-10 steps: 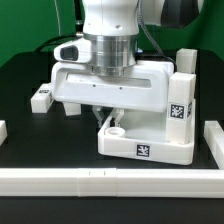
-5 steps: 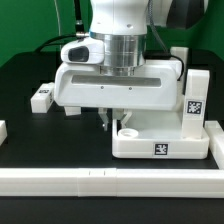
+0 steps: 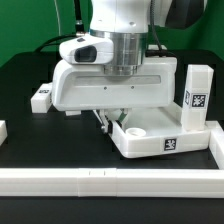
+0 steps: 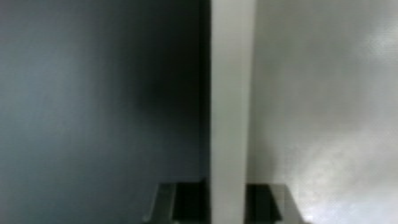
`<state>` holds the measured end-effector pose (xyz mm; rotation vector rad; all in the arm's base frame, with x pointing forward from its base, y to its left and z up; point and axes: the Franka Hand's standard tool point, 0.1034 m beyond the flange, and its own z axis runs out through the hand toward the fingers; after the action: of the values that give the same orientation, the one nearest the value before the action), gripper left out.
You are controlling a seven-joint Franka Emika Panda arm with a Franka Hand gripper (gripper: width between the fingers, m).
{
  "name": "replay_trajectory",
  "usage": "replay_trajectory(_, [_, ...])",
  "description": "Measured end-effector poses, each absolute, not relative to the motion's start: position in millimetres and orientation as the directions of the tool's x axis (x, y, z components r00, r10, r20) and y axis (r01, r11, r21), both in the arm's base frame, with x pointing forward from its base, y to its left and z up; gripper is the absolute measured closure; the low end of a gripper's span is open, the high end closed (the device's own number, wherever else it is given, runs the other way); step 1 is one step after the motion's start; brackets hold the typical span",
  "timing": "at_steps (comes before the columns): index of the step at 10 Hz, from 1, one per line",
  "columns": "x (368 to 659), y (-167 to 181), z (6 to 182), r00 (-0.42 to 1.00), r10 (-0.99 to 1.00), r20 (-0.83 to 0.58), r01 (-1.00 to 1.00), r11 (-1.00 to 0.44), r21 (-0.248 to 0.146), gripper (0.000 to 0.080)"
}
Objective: Assemble desk
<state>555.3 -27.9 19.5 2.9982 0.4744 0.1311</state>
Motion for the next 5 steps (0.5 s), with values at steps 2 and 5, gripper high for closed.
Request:
replay_trajectory(2, [565.1,-28.6,21.3,0.905,0.421,0.062,0.41,-0.901,0.14,0.0737])
replay_trajectory(5, [568.0,-30.3,23.9,0.834,0.549,0.044,0.537,-0.829,0.157,0.0737])
